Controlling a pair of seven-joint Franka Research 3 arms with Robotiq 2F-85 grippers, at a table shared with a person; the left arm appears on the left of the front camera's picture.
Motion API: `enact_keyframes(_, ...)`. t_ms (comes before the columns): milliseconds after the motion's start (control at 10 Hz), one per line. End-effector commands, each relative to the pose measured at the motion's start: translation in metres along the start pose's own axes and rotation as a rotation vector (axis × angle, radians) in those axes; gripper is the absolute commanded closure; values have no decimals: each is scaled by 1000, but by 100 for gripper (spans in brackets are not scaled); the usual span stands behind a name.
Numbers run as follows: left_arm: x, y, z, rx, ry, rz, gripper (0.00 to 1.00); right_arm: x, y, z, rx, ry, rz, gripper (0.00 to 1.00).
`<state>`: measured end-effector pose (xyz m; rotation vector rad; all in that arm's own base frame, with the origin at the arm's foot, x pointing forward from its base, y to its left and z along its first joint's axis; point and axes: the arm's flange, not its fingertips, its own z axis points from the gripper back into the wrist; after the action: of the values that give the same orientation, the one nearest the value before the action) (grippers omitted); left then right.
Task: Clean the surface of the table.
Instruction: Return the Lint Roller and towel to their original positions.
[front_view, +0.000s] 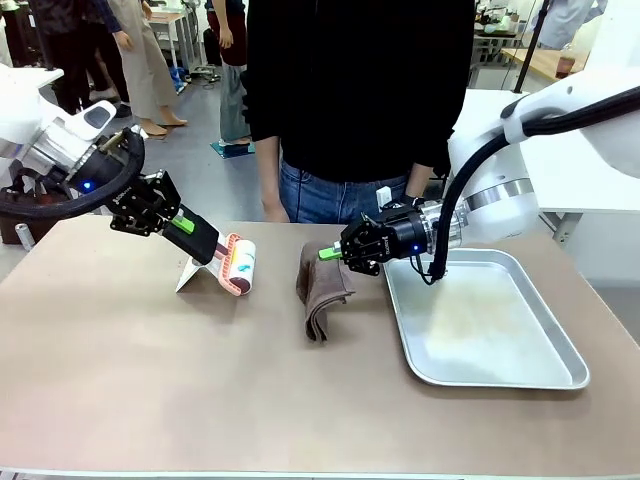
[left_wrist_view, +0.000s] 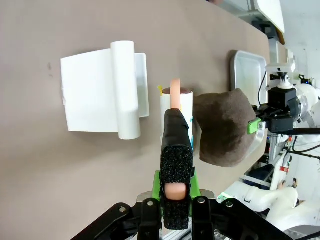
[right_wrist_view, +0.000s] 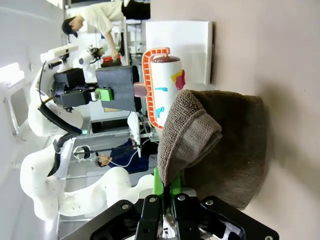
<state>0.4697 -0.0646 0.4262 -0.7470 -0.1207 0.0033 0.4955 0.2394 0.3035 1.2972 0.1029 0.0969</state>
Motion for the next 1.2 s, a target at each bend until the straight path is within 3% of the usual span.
enact_keyframes(0,6,-3,-3,28,-22,23,78,3,9,-4,-10,7,18,94)
enact_keyframes(200,14,-3,-11,72,-56,-4,78,8,13,-15,-1,53,35,94)
enact_keyframes(700,47,-18,-19,106,3,-14,78,16,12,-28,-1,91,25,94)
enact_keyframes(1000,54,-15,-26,138,37,4,78,19,9,-18,-29,44,-5,94)
enact_keyframes(1100,56,-14,-28,149,35,4,78,19,10,-7,-96,8,-17,94)
